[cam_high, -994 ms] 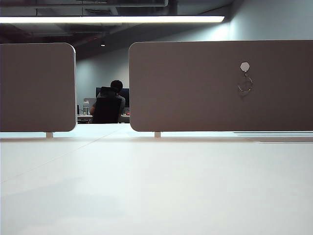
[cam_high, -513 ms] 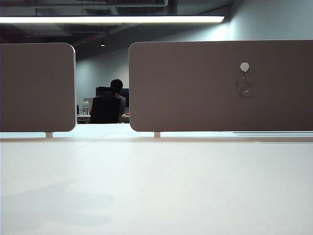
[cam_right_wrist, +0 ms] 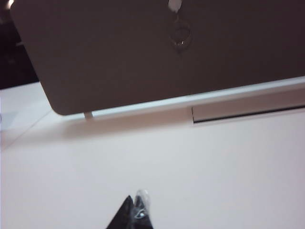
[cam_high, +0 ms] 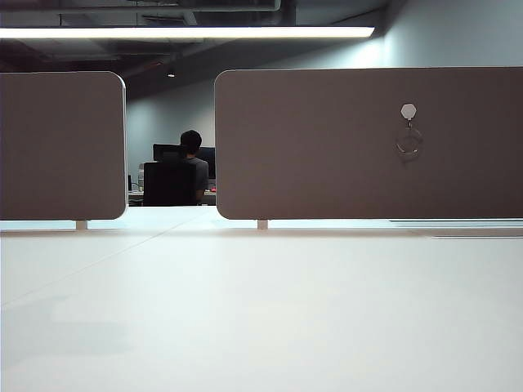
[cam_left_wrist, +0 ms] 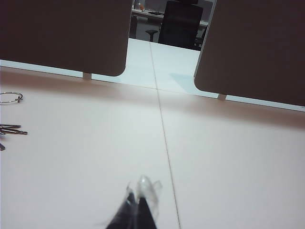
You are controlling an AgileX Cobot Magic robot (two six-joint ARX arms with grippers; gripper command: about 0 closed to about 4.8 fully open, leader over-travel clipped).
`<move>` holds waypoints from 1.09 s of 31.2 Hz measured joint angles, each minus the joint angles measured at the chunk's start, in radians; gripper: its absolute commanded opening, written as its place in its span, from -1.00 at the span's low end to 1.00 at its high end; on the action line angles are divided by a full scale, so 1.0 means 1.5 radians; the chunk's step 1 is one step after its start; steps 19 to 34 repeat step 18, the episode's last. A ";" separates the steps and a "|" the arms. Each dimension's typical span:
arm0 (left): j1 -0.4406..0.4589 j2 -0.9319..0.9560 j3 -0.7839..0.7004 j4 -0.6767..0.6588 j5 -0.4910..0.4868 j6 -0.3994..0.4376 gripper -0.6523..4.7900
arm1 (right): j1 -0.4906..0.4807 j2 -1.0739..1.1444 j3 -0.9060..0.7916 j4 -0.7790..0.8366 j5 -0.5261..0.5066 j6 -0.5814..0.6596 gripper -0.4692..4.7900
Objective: Hang the earring on the hook.
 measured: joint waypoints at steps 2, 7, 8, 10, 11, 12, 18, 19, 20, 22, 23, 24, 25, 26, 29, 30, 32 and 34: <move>0.000 0.000 0.000 0.001 0.000 0.000 -0.74 | -0.010 -0.038 0.000 -0.005 -0.001 0.000 -0.82; 0.000 0.000 0.000 0.001 0.003 0.000 -0.74 | -0.037 -0.072 0.000 0.008 0.000 0.000 -0.82; 0.000 0.000 0.000 0.000 0.003 0.000 -0.74 | -0.043 -0.072 0.000 0.010 0.000 0.000 -0.82; 0.000 0.000 0.000 0.000 0.003 0.000 -0.74 | -0.049 -0.072 0.000 0.009 0.002 0.000 -0.82; 0.000 0.000 0.000 0.000 0.003 0.000 -0.74 | -0.053 -0.072 0.000 0.009 0.002 0.000 -0.82; 0.000 0.000 0.000 0.000 0.003 0.000 -0.74 | -0.057 -0.072 0.000 0.009 0.002 0.000 -0.82; 0.000 0.000 0.000 0.000 0.003 0.000 -0.74 | -0.057 -0.072 0.000 0.008 0.004 0.000 -0.82; 0.000 0.000 0.000 0.000 0.003 0.000 -0.74 | -0.057 -0.072 0.000 0.008 0.004 0.000 -0.82; 0.000 0.000 0.000 0.000 0.003 0.000 -0.74 | -0.057 -0.072 0.000 0.008 0.004 0.000 -0.82; 0.000 0.000 0.000 0.000 0.003 0.000 -0.74 | -0.057 -0.072 0.000 0.008 0.004 0.000 -0.82; 0.000 0.000 0.000 0.000 0.003 0.000 -0.74 | -0.057 -0.072 0.000 0.008 0.004 0.000 -0.82; 0.000 0.000 0.000 0.000 0.003 0.000 -0.74 | -0.057 -0.072 0.000 0.008 0.004 0.000 -0.82; 0.000 0.000 0.000 0.000 0.003 0.000 -0.74 | -0.057 -0.072 0.000 0.008 0.004 0.000 -0.82; 0.000 0.000 0.000 0.000 0.003 0.000 -0.74 | -0.057 -0.072 0.000 0.008 0.004 0.000 -0.82; 0.000 0.000 0.000 0.000 0.003 0.000 -0.74 | -0.057 -0.072 0.000 0.008 0.004 0.000 -0.82; 0.000 0.000 0.000 0.000 0.003 0.000 -0.74 | -0.057 -0.072 0.000 0.008 0.004 0.000 -0.82; 0.000 0.000 0.000 0.000 0.003 0.000 -0.74 | -0.057 -0.072 0.000 0.008 0.004 0.000 -0.82; 0.000 0.000 0.000 0.000 0.003 0.000 -0.74 | -0.057 -0.072 0.000 0.008 0.004 0.000 -0.82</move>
